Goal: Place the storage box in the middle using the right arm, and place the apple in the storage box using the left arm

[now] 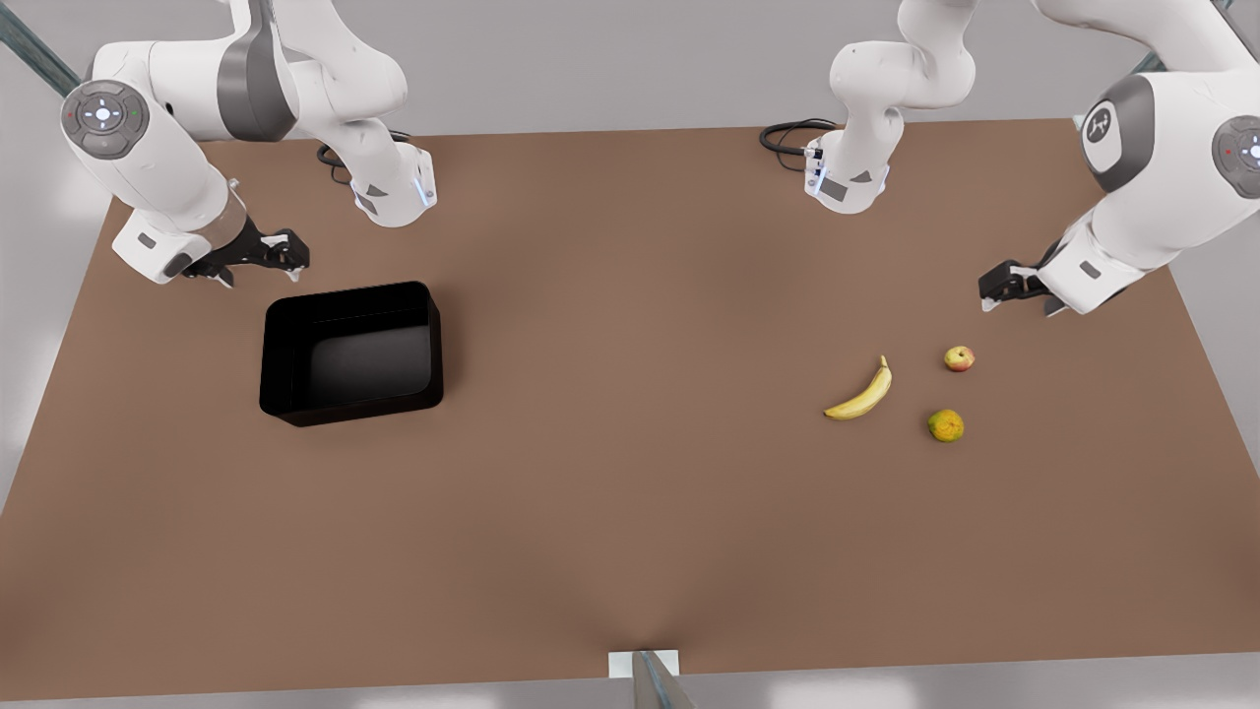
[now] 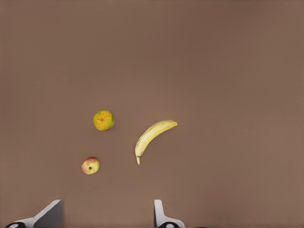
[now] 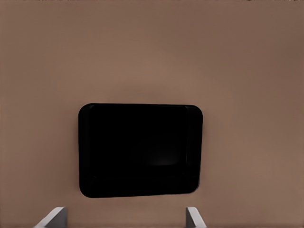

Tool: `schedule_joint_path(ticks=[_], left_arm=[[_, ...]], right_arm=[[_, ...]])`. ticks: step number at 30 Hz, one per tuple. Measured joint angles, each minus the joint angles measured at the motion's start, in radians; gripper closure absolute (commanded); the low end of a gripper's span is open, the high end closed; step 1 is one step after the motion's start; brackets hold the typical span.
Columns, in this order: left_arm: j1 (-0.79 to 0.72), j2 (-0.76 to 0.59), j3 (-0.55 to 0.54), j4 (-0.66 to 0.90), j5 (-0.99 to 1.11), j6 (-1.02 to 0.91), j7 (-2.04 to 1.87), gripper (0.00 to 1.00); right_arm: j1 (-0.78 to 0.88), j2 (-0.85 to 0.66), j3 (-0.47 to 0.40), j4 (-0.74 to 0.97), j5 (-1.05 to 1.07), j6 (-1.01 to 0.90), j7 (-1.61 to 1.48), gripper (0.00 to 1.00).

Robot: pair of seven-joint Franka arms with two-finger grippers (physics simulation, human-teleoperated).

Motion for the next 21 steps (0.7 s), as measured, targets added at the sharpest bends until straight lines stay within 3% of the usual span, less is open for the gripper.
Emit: schedule_joint_path(ticks=[4,9,14,16,21], left_arm=[[-0.035,0.024,0.063,-0.004,0.001,-0.059,-0.053,0.0],[0.012,0.138,0.201,-0.036,-0.157,-0.136,-0.741,0.0],[0.011,0.088,0.233,-0.385,-0.529,0.181,-1.124,0.0],[0.009,0.049,0.295,-0.502,-0.654,0.226,-1.119,0.0],[0.035,0.103,0.444,-0.661,-0.897,0.255,-0.955,0.0]], right_arm=[[-0.002,0.0,-0.001,0.001,0.0,-0.003,0.0,0.0],[-0.002,0.157,-0.051,0.002,0.052,0.116,-0.016,0.0],[-0.043,0.279,-0.05,-0.015,0.055,0.202,-0.092,0.0],[-0.151,0.302,-0.051,-0.047,0.054,0.248,-0.093,0.0],[-0.167,0.389,-0.051,-0.046,0.052,0.305,-0.115,0.0]])
